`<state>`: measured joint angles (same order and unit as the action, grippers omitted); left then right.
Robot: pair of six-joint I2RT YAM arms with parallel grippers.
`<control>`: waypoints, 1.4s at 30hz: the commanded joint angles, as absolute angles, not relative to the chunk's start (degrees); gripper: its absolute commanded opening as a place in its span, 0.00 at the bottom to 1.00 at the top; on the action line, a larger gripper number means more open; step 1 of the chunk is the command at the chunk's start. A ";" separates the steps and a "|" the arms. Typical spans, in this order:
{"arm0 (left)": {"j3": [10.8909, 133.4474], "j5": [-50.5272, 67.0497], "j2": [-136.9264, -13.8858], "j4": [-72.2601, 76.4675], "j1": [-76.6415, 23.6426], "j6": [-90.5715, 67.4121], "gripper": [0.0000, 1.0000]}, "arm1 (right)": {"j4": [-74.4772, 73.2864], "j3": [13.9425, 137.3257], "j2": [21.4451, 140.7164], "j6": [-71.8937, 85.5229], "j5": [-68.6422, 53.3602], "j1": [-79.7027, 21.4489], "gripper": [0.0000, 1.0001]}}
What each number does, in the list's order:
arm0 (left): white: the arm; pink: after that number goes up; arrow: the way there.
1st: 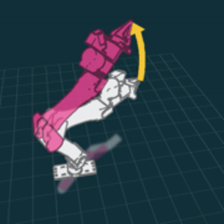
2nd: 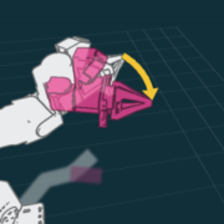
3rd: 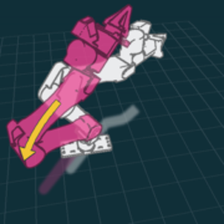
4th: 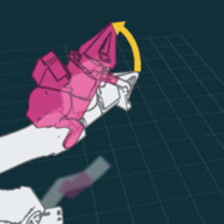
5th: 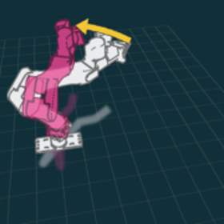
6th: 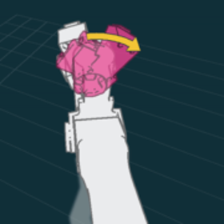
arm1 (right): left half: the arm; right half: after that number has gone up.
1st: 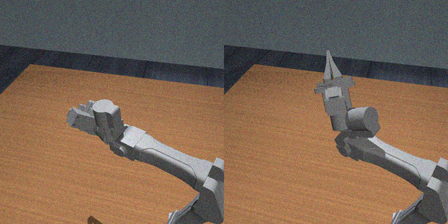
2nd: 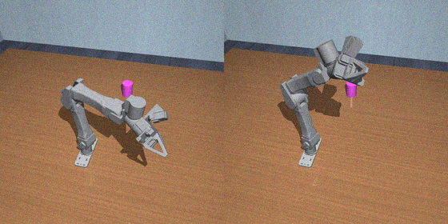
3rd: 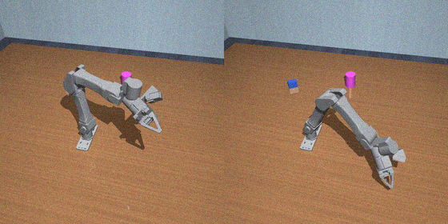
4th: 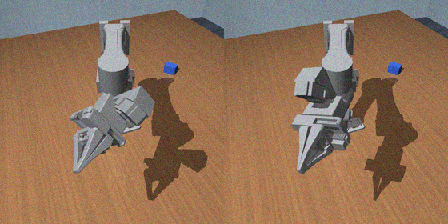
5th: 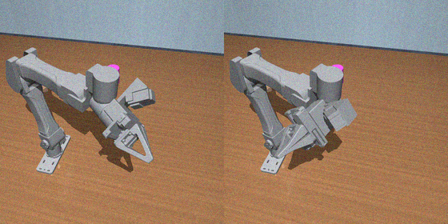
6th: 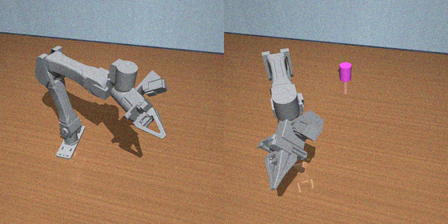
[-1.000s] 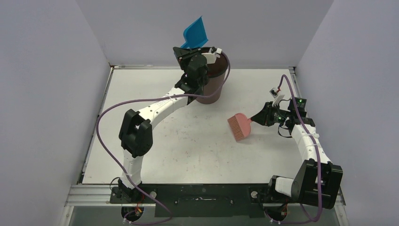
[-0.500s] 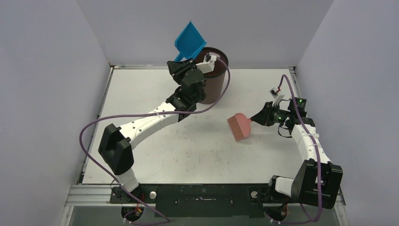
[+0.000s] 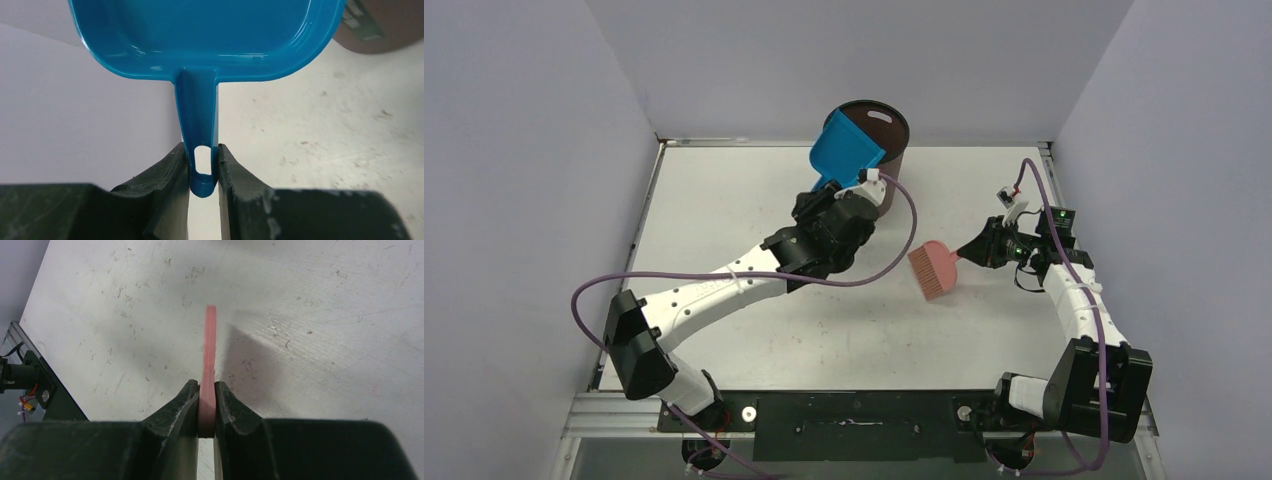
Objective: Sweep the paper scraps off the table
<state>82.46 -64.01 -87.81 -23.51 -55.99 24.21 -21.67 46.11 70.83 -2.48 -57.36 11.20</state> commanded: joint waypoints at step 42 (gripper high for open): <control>61.85 -9.64 -97.39 -24.56 -58.67 -26.54 0.27 | -27.96 47.96 63.65 -35.13 -5.11 -20.91 0.11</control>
<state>59.42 -10.79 -96.57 -27.49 -58.89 -25.23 -30.15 49.17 65.78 -36.42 -8.64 -18.09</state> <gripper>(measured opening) 0.237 0.130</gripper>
